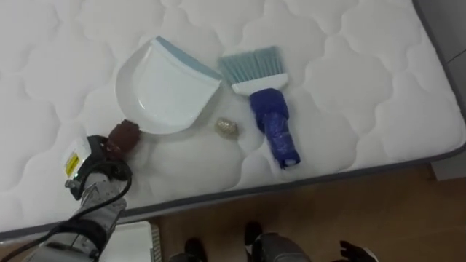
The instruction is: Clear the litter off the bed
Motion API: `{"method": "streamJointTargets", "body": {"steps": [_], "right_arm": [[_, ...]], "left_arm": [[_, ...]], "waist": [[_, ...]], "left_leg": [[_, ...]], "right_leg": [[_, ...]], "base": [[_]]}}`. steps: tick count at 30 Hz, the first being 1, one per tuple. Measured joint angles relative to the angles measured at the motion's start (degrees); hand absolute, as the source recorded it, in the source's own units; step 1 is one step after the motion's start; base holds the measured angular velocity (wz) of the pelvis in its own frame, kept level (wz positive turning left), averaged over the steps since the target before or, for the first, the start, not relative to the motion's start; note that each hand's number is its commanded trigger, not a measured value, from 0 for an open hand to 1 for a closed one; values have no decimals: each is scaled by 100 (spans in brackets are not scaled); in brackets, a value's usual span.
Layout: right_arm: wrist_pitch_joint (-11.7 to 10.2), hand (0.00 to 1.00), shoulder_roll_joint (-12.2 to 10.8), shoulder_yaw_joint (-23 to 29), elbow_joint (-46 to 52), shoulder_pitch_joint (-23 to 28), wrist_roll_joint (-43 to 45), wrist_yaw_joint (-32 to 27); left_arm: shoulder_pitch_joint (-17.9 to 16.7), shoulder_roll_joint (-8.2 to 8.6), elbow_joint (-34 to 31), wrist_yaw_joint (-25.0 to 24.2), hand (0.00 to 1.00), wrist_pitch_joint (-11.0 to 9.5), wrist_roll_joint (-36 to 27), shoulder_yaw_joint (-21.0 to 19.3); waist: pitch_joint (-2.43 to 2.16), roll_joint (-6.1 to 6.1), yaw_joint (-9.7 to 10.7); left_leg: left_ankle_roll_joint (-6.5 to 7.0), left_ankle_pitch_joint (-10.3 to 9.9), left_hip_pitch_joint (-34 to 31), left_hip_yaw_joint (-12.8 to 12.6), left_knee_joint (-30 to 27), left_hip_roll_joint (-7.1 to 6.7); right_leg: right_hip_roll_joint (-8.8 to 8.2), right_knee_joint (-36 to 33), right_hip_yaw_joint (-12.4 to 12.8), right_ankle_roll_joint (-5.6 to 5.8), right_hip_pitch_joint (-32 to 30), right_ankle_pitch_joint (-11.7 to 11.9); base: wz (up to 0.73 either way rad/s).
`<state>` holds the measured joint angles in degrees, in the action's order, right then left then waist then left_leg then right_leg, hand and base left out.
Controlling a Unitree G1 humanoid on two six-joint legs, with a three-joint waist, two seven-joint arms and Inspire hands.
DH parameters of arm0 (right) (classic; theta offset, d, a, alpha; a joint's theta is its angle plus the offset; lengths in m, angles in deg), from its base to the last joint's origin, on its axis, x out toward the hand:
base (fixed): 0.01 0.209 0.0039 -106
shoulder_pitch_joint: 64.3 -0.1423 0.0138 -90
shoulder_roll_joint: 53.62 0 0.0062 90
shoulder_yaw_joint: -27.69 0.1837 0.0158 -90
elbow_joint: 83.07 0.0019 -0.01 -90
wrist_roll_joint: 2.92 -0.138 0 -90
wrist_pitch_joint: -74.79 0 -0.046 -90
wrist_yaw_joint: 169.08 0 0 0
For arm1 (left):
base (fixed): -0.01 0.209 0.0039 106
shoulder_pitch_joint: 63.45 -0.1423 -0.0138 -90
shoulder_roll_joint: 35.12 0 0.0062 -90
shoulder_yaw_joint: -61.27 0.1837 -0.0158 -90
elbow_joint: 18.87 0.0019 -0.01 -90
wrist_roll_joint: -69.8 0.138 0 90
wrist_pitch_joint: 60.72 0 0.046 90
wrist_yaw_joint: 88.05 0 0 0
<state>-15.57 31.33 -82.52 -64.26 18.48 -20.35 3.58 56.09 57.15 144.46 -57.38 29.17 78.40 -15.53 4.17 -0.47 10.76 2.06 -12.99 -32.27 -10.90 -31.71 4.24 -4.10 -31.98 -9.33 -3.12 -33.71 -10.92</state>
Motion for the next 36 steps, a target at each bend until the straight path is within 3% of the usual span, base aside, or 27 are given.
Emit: {"method": "streamJointTargets", "body": {"steps": [6, 12, 22, 25, 29, 34, 36], "right_arm": [[-27, 0, 21, -53, 8, -7, -3, -9], [-25, 0, 19, -53, -10, 2, -28, -10], [37, 0, 27, -98, -17, 17, -31, -15], [0, 0, 26, -100, -17, 53, -139, -85], [-62, 0, 34, -86, -9, 57, -630, -189], [-129, 0, 85, 304, 2, 125, -1197, -301], [-202, 0, 115, 592, -3, 126, -1269, -378]], "left_arm": [[7, 101, 3, -13, 100, -26, -140, -57], [7, 105, -1, 1, 100, -31, -357, -185], [19, 75, 167, 22, 100, -45, -337, -253], [18, 16, 208, 31, 100, -70, -339, -316], [19, -196, 203, 162, 100, -80, -256, -315], [17, -321, 203, 577, 100, -218, 372, -295], [-25, -355, 203, 748, 100, -344, 801, -296]], "waist": [[3, 0, 4], [2, 0, -1], [-6, -9, -28], [-8, -16, -28], [-24, -78, -34], [-43, -229, -160], [-76, -286, -254]], "left_leg": [[3, -8, -12, 1, -10, -89], [-42, -33, -51, 4, -63, -92], [-51, -40, -34, -46, -53, -60], [-62, -47, -37, -63, -69, -63], [-91, -90, -172, -39, -221, 30], [-95, -98, -242, -8, -304, 25], [-93, -98, -227, -31, -311, 13]], "right_leg": [[-105, -214, 2, 1, -106, -147], [-83, -296, 32, -54, -168, -208], [-72, -293, 81, -52, -178, -211], [-52, -296, 83, -56, -180, -212], [17, -305, 61, -96, -261, -190], [12, -384, 63, -106, -314, -194], [2, -414, 77, -105, -311, -194]], "base": [[5], [0], [-1], [0], [-4], [1], [0]]}}
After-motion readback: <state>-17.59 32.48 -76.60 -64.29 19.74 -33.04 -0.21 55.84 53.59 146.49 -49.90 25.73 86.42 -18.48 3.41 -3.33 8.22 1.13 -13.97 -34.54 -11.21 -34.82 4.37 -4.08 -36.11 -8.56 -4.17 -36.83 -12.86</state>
